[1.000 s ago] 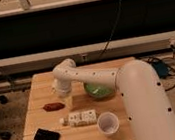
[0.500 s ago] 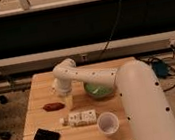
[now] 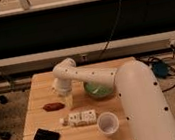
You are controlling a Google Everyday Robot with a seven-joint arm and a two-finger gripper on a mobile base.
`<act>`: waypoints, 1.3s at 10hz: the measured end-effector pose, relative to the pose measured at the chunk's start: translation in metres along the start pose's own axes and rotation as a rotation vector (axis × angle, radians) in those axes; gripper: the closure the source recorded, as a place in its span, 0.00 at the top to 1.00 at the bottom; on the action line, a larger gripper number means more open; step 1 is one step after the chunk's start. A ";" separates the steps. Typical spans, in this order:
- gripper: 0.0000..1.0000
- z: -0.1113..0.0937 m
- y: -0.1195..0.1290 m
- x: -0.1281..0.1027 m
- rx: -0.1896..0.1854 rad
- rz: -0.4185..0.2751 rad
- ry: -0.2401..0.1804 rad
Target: Place the pepper on the white sponge
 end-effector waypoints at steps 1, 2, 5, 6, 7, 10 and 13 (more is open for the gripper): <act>0.80 0.003 -0.002 -0.006 -0.020 0.000 0.017; 0.80 0.010 -0.004 -0.015 -0.051 -0.005 0.036; 0.80 0.029 -0.007 -0.028 -0.125 -0.027 0.053; 0.78 0.033 -0.008 -0.032 -0.140 -0.036 0.053; 0.67 0.035 -0.008 -0.034 -0.145 -0.042 0.052; 0.40 0.032 -0.009 -0.035 -0.144 -0.043 0.051; 0.08 0.026 -0.006 -0.036 -0.156 -0.046 0.052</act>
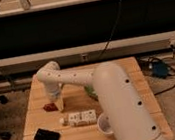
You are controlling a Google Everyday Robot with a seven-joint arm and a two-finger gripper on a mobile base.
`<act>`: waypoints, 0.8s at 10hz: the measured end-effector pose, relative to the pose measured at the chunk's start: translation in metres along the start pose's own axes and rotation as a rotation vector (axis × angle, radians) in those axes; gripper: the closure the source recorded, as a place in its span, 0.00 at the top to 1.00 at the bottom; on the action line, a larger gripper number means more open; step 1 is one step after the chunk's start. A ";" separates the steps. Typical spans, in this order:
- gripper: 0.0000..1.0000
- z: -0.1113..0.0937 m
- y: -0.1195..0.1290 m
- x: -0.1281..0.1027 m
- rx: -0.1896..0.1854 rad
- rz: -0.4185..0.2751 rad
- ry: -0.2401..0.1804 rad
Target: Place the pepper on the white sponge
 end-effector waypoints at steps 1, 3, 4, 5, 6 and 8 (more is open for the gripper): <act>0.01 -0.003 -0.001 0.001 0.003 0.000 0.001; 0.00 -0.007 -0.001 0.002 0.006 0.001 0.002; 0.00 -0.008 -0.001 0.003 0.006 0.002 0.003; 0.00 -0.008 -0.001 0.003 0.006 0.003 0.002; 0.00 -0.008 -0.002 0.003 0.007 0.002 0.003; 0.00 -0.017 -0.002 -0.006 0.024 -0.024 0.017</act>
